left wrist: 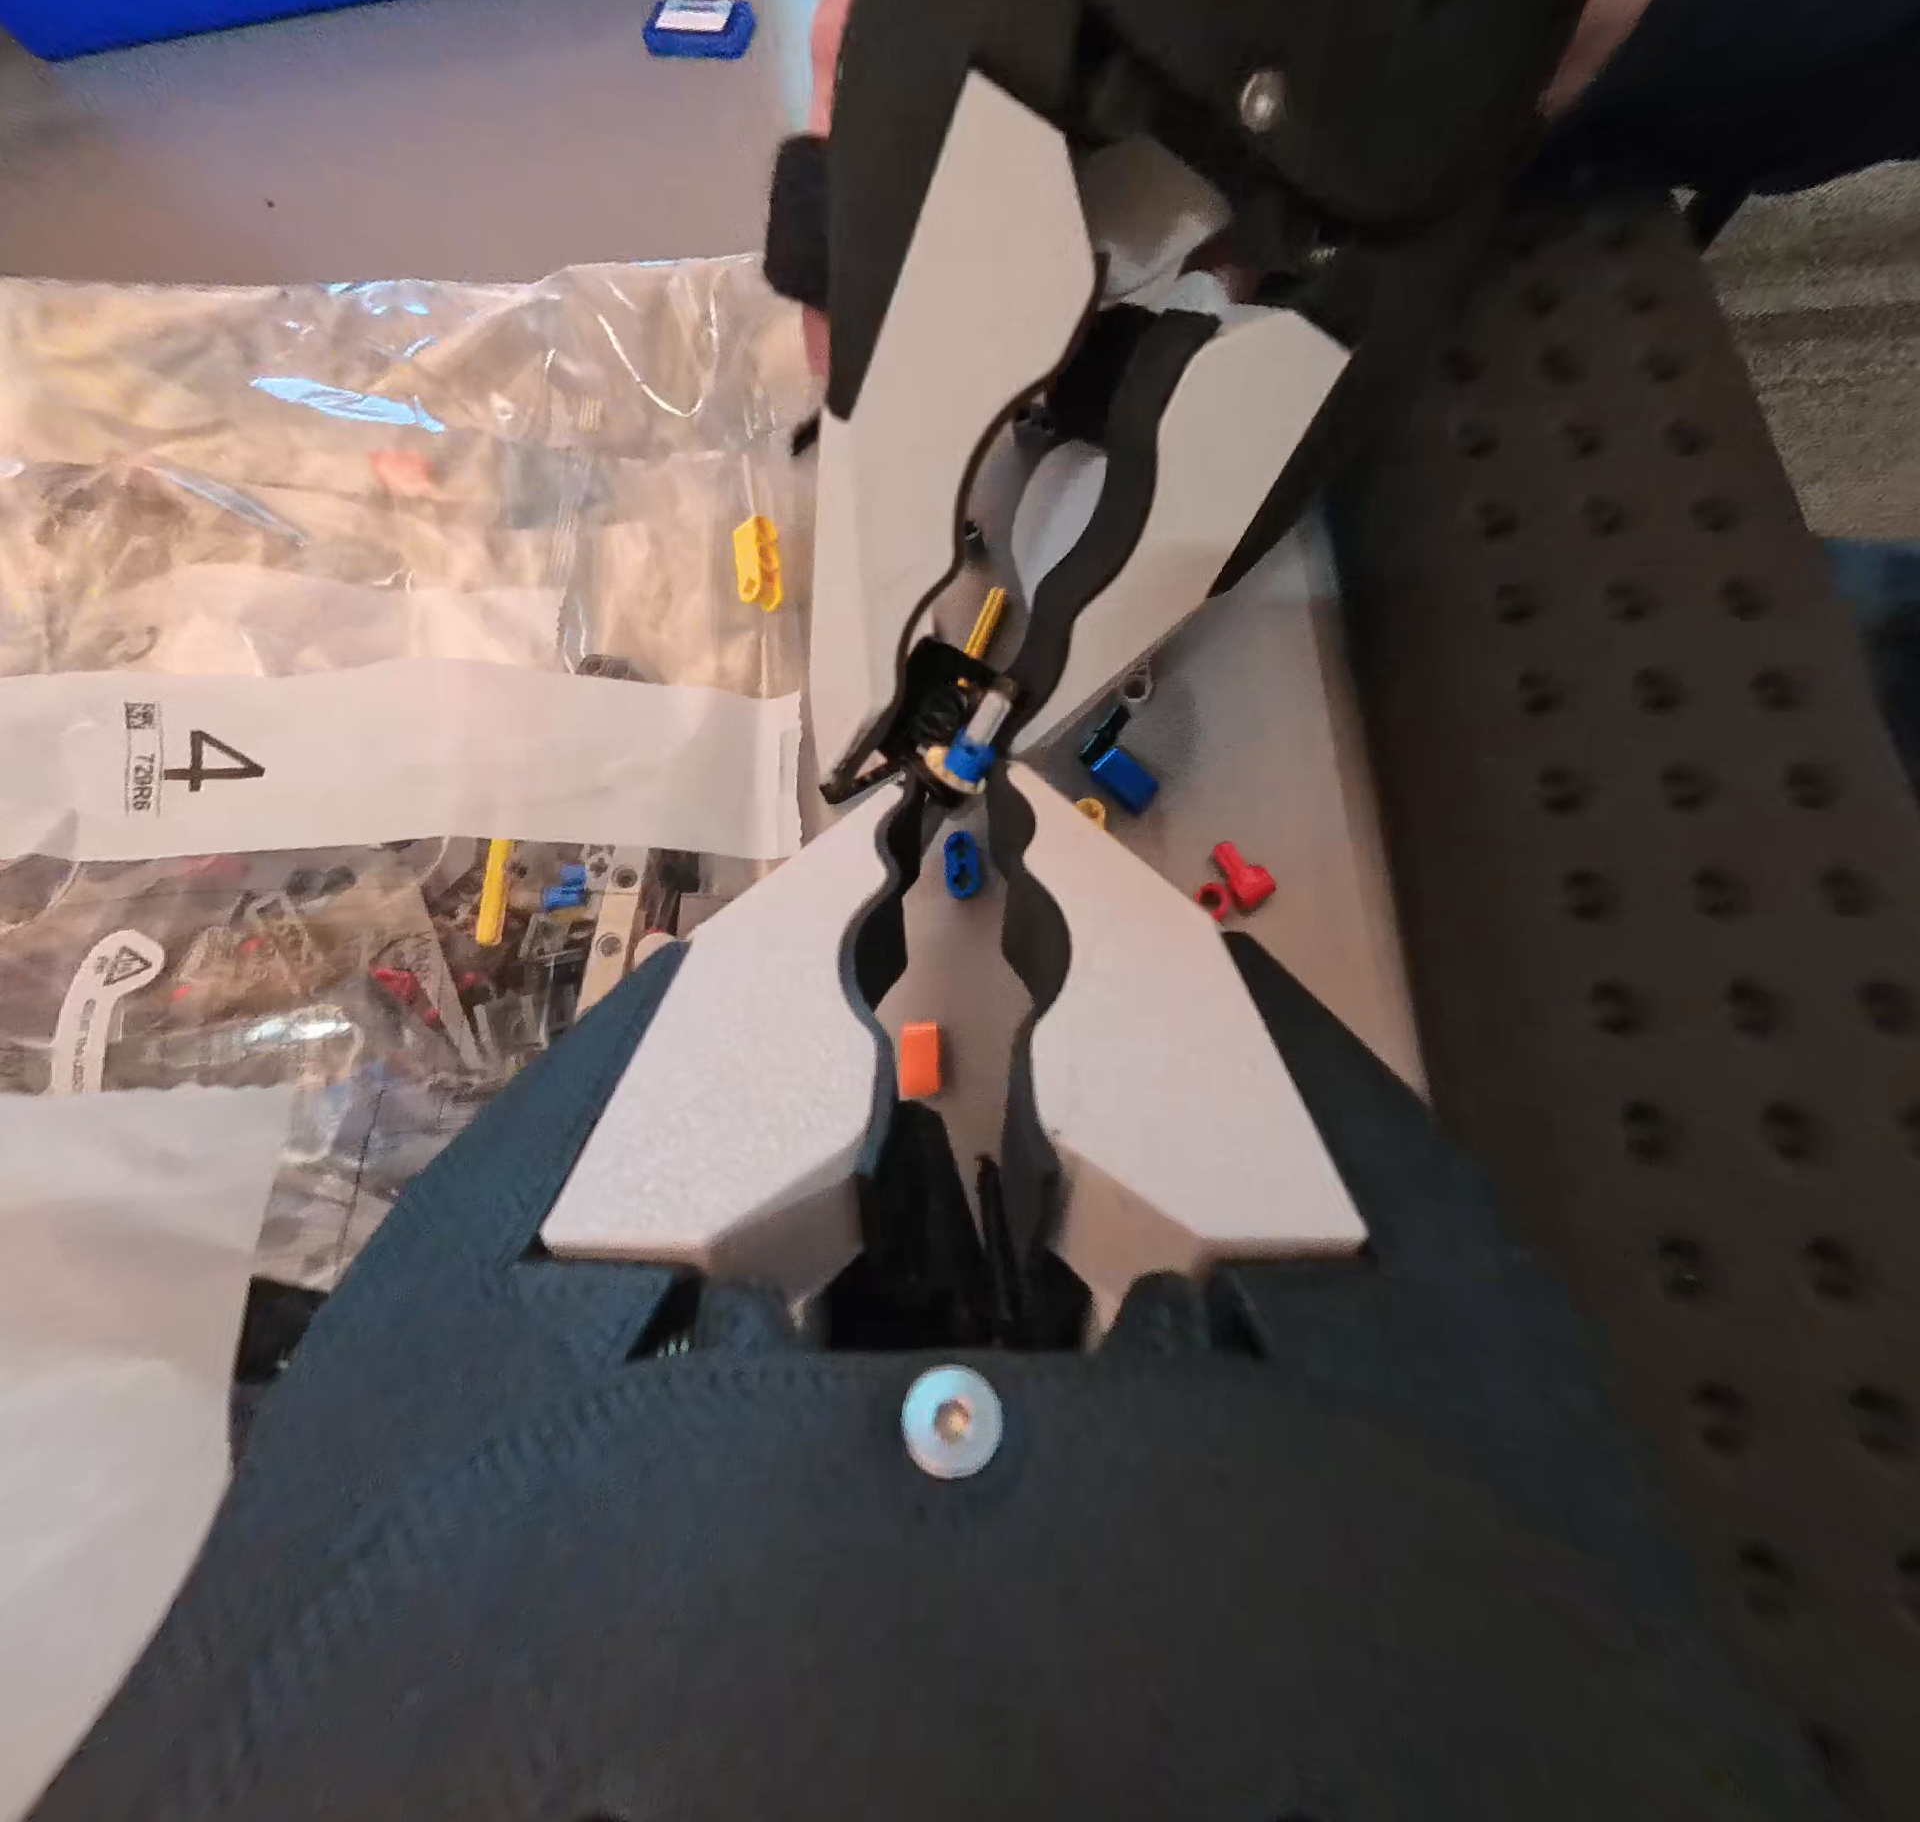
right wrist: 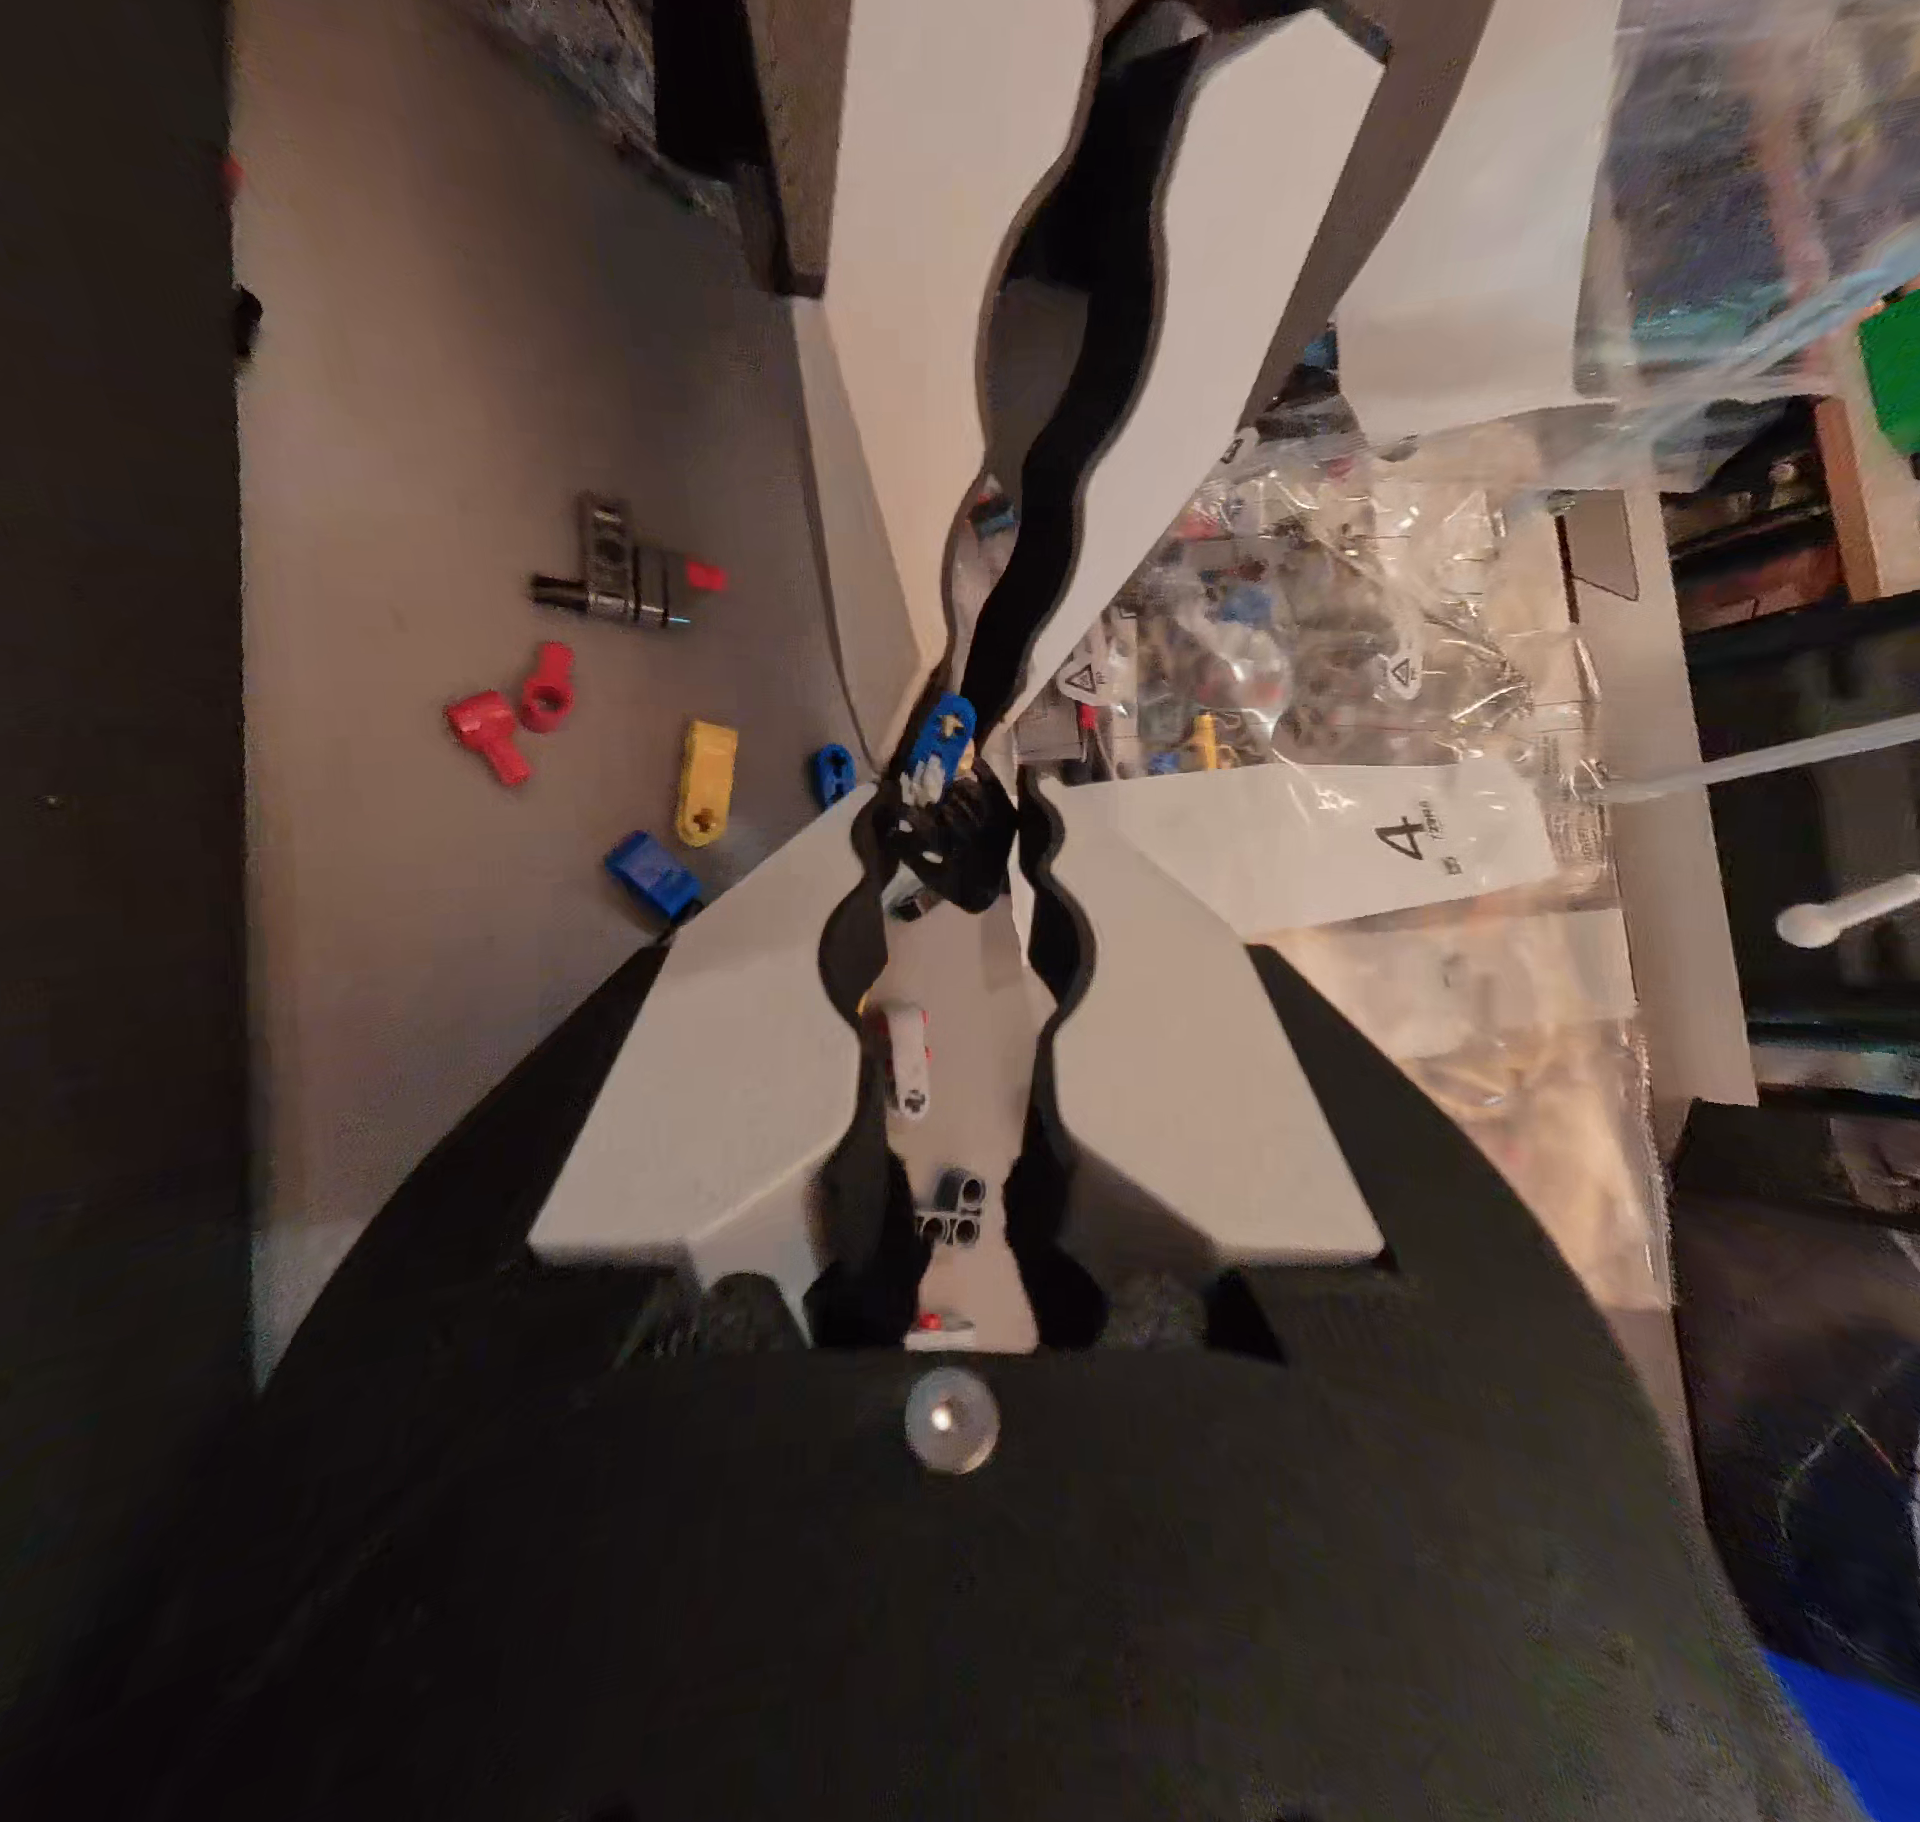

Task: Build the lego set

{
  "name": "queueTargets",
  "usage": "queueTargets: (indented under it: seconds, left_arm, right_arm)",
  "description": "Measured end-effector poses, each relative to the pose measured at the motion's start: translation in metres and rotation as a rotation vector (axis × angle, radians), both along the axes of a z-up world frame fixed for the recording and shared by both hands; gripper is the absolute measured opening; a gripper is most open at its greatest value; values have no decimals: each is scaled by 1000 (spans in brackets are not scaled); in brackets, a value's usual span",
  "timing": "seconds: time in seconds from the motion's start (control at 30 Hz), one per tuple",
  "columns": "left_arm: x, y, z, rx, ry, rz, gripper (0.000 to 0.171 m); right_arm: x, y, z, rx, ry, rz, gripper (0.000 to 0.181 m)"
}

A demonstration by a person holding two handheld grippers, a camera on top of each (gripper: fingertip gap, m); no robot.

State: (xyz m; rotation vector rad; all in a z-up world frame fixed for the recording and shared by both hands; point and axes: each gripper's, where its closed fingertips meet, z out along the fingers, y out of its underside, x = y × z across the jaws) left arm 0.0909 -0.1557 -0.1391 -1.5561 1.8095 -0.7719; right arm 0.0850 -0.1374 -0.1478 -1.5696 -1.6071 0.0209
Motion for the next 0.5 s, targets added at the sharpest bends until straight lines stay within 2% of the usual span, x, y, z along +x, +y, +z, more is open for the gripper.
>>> queueTargets:
  seconds: [0.07, 0.13, 0.2, 0.27, 0.33, 0.43, 0.5]
  left_arm:
    - [0, -1, 3, -40, -28, -3, 11]
    - [-1, 0, 10, -43, -66, -1, 10]
    - [0, 6, 20, 25, -110, 18, 8]
    - [-1, 13, 24, 95, -119, 42, 18]
    - [-1, 13, 25, 110, -124, 38, 17]
    - [-6, 19, 21, 155, -85, 54, 17]
    - [-7, 14, 27, 125, -121, 31, 11]
  right_arm:
    - [0, -1, 1, -32, 10, 2, 16]
    - [-2, -4, 4, -179, 102, -5, 13]
    - [-3, -5, 13, -308, 221, 11, 11]
    - [-2, -4, 22, -388, 309, 26, 10]
    - [-3, -5, 25, -474, 363, 51, 10]
    - [-4, -7, 26, -524, 386, 83, 10]
    - [-5, -10, 32, -534, 417, 111, 10]
